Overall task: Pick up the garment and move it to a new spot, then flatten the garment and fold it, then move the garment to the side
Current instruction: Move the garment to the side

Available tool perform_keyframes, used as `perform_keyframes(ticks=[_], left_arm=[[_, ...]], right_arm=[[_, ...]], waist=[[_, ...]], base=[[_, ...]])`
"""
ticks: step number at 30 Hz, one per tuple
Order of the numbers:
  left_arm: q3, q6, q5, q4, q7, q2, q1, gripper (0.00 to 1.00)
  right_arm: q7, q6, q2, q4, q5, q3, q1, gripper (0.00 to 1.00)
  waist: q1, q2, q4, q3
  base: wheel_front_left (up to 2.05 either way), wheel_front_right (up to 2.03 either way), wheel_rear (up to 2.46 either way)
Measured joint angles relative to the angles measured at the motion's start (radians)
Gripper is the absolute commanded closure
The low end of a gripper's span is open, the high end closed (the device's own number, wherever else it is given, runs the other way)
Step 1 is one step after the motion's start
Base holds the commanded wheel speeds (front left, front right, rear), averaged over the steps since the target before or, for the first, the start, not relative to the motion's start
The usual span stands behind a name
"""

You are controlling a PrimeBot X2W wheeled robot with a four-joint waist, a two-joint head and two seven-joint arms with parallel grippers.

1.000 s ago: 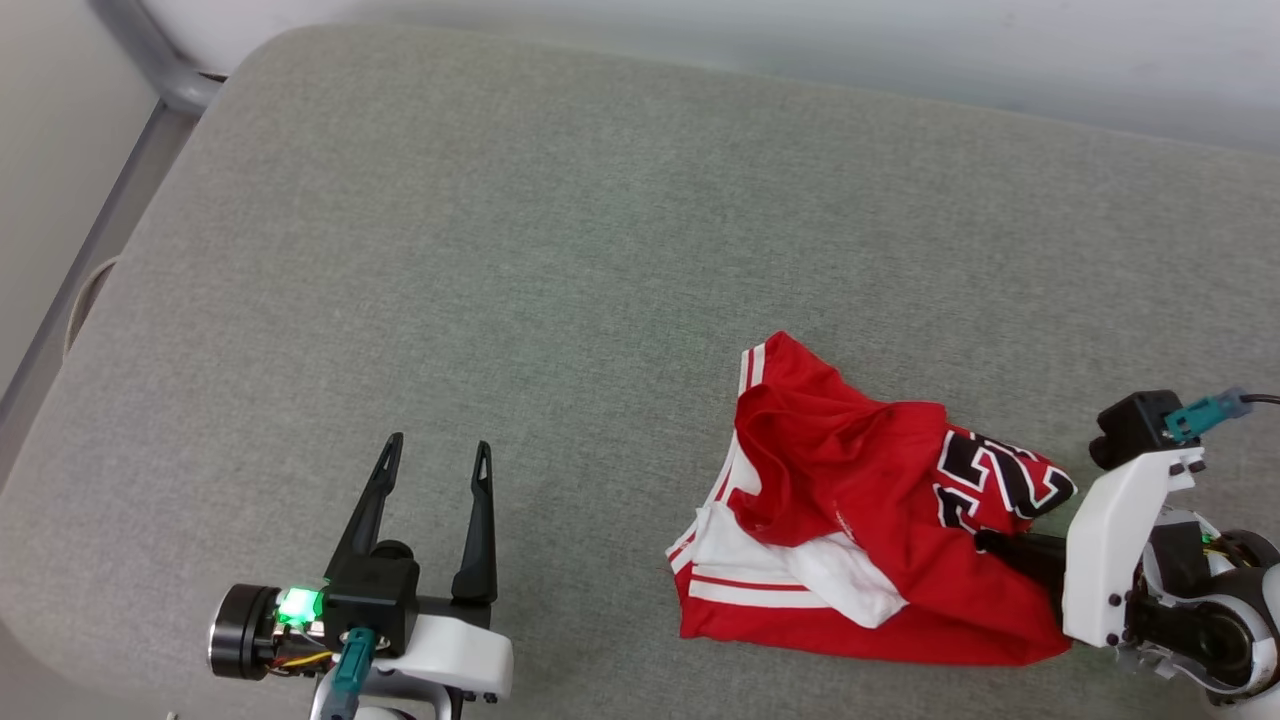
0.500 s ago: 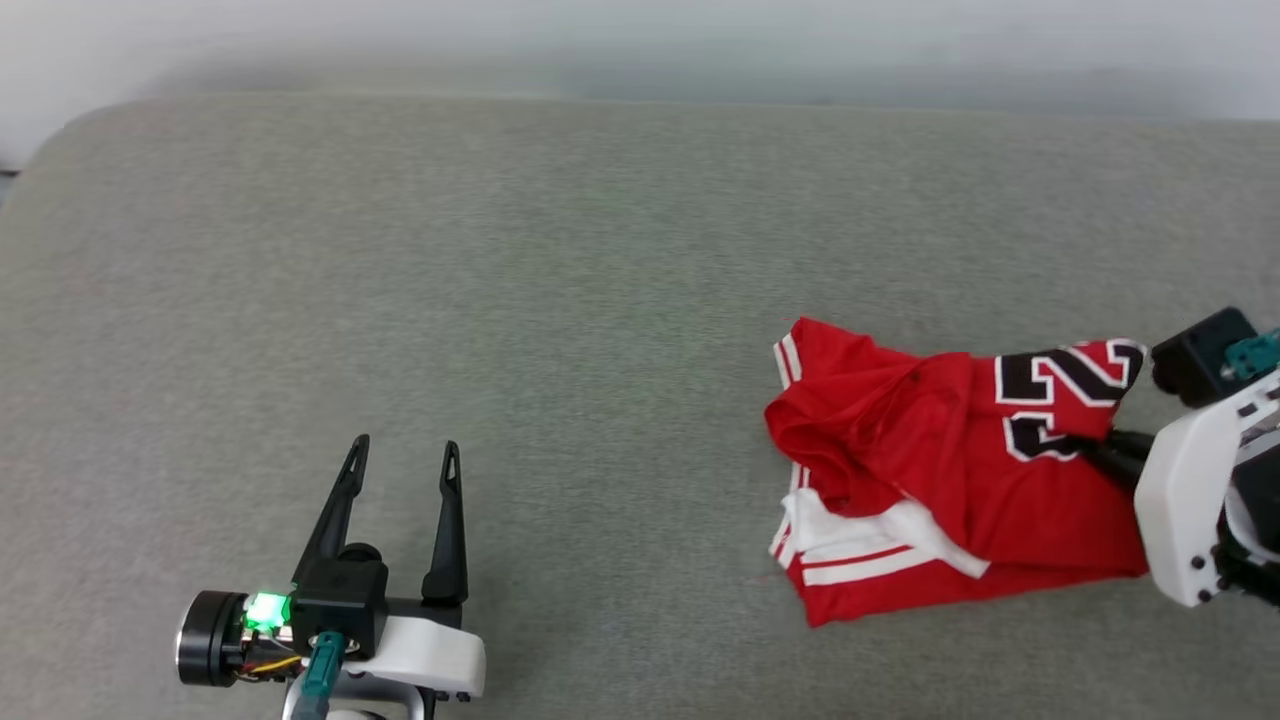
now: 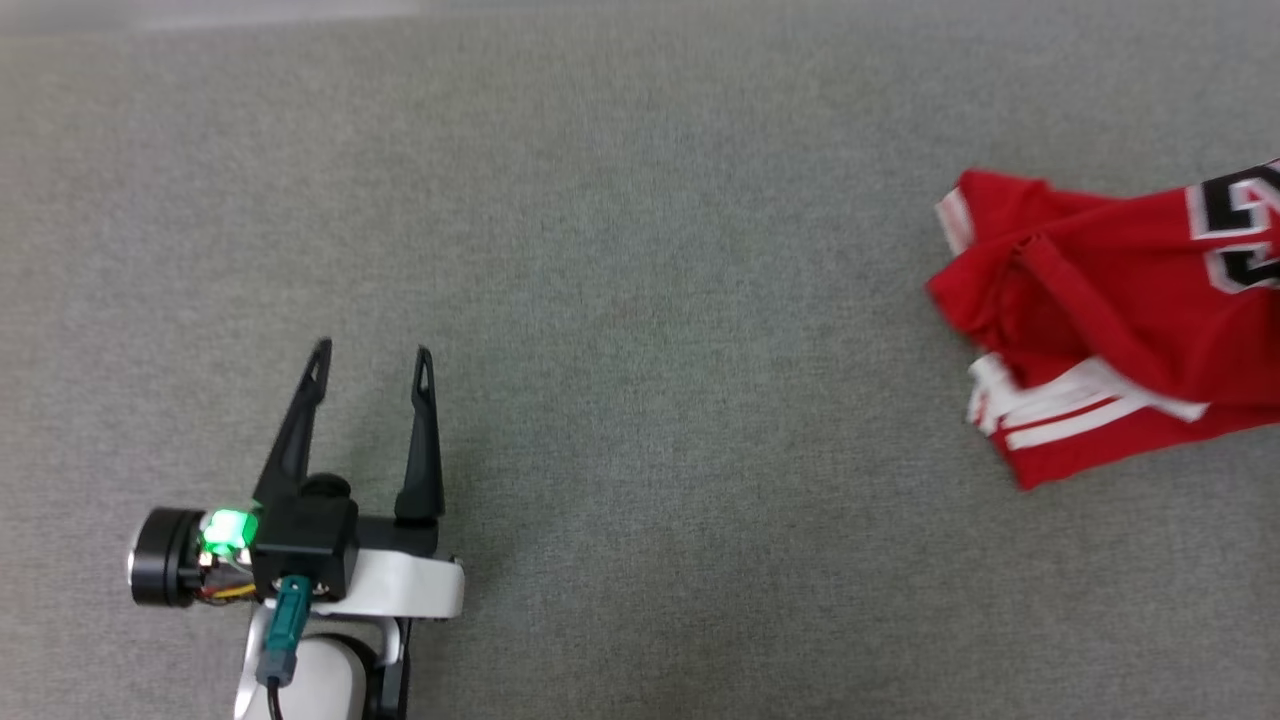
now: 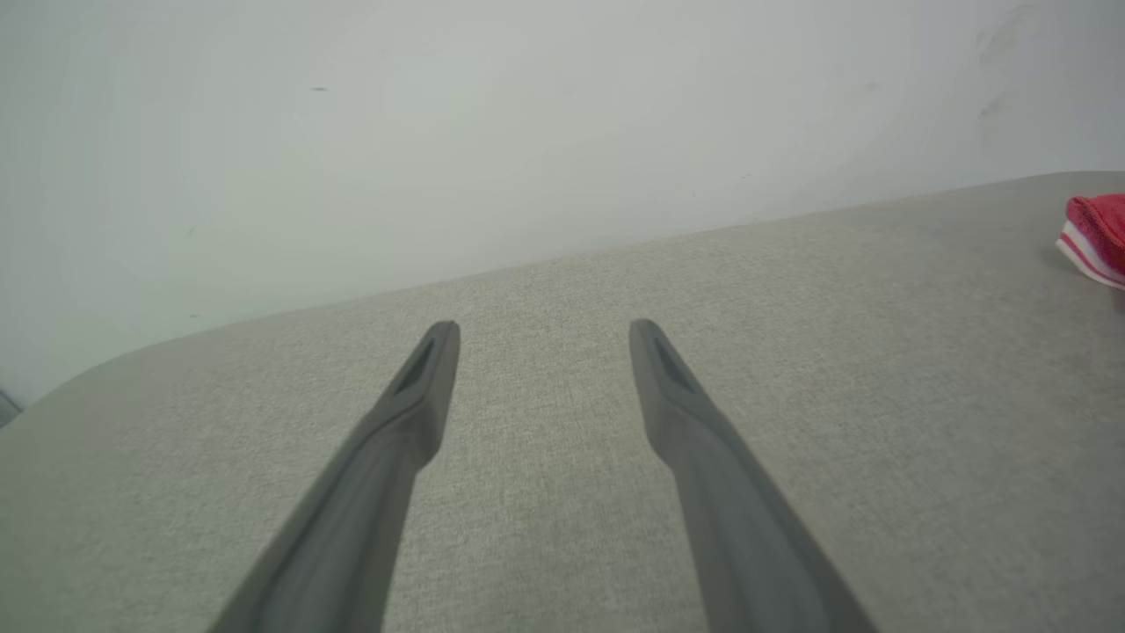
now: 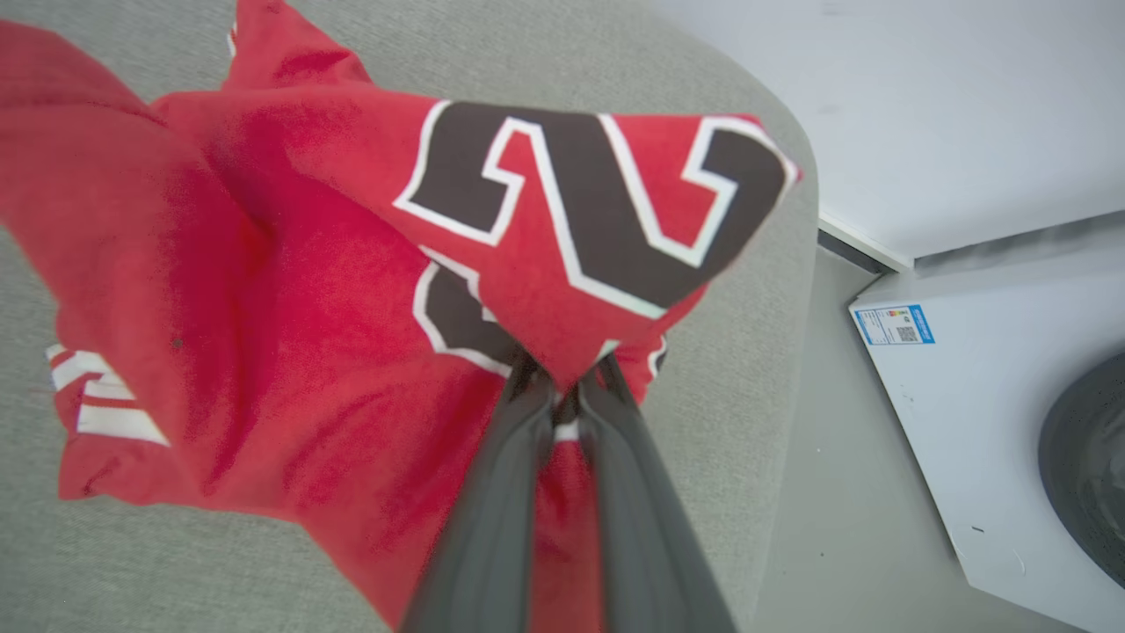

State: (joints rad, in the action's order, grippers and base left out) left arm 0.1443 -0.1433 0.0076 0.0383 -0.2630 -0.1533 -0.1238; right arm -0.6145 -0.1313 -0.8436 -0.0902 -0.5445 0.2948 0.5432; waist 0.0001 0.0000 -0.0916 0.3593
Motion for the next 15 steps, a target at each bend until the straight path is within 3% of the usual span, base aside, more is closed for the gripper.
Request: perform_keyframes(ticks=[6,15], left_arm=[[0.008,0.001,0.007,0.035,0.0,-0.013,-0.062,0.0],[0.024,-0.017,0.007,0.095,0.0,-0.019,-0.11,0.0]], right_arm=[[0.016,0.0,-0.064,-0.124,0.049,-0.122,0.043,1.0],[0.031,0.0,-0.11,-0.289,0.137,-0.325,0.074,1.0]], waist=[[0.0,0.0,0.014,0.098],[0.0,0.0,0.064,0.215]], base=[[0.0,0.0,0.0],[0.0,0.0,0.0]])
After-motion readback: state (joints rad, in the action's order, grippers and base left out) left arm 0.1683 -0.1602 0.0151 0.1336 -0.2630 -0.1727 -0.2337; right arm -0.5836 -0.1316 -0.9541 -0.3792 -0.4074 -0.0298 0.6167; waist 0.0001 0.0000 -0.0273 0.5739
